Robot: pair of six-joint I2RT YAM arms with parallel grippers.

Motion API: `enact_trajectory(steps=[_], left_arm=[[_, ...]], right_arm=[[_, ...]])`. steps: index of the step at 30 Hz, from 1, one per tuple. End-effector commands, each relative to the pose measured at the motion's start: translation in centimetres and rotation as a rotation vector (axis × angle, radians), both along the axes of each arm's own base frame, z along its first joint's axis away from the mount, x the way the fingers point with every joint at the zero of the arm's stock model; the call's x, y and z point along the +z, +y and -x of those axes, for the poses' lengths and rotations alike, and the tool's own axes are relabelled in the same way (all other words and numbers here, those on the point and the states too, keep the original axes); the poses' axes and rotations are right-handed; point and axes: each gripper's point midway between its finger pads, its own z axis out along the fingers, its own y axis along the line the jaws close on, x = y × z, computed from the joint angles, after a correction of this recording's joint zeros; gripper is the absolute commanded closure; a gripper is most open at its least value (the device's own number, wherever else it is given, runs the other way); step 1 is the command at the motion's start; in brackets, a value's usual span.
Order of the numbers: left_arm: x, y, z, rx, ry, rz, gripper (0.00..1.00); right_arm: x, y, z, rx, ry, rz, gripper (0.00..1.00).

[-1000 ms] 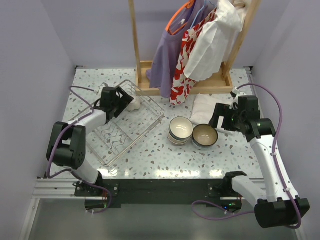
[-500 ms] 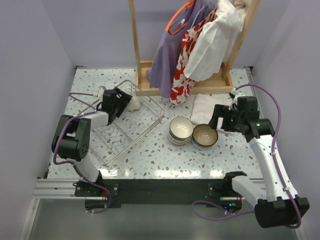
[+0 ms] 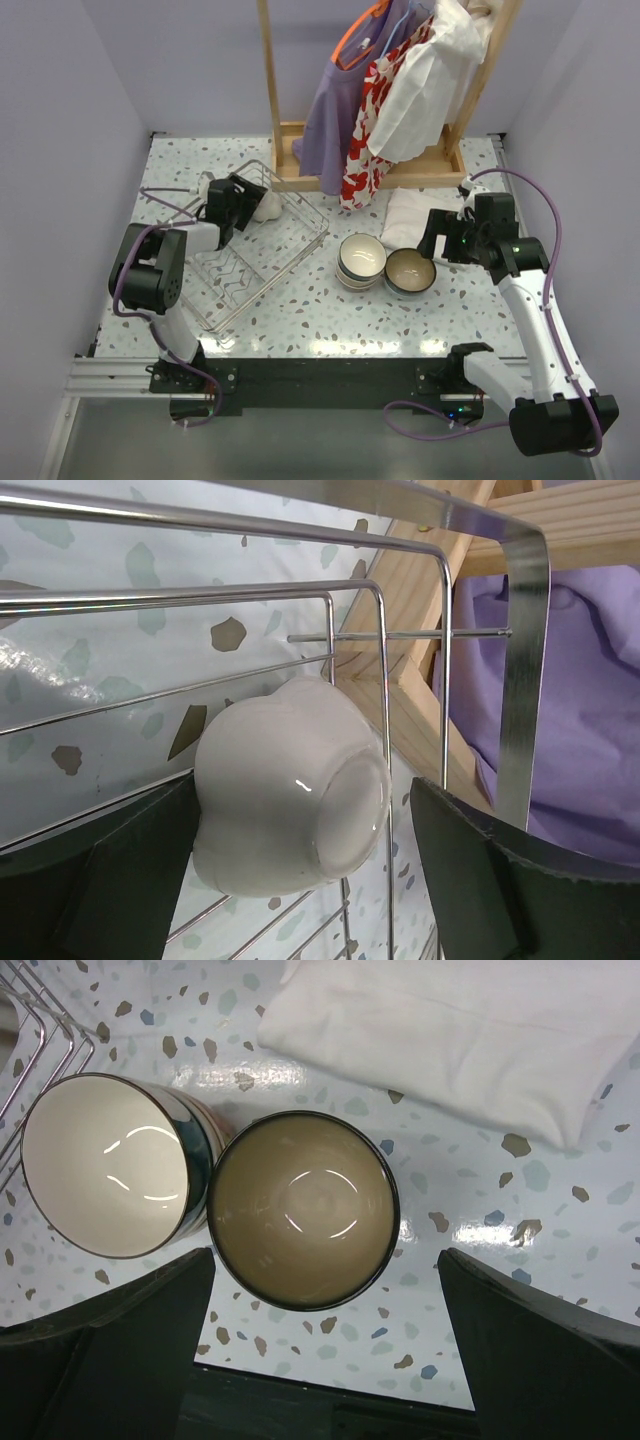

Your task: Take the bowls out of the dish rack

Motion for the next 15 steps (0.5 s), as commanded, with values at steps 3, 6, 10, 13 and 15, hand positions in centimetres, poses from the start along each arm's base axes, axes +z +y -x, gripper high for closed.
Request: enact_trajectory(steps=[3,6,10,13,15], left_arm=[[0.1,0.5,-0.3,0.009,0.031,-0.023,0.18],[0.8,0.7,-0.5,0.019,0.021,-0.031,0.30],[1.6,1.0,-0.4,0.028,0.024,-0.041,0.45],[2.5,1.1,-0.4,0.030,0.011,-0.047,0.55],[3.4,1.2,-0.3,0.031,-0.005,-0.052,0.57]], right_arm=[[0.8,0.5,-0.7,0.027,-0.040,-0.012,0.02],[0.8,0.5,-0.8,0.027,-0.042,-0.012,0.02],[0.9,0.5,-0.8,0.026,-0.043,-0.016,0.01],[1.1,0.6,-0.8,0.027,-0.045,-0.020,0.01],[1.2,0.7,-0.8,0.030,-0.048,-0.023,0.01]])
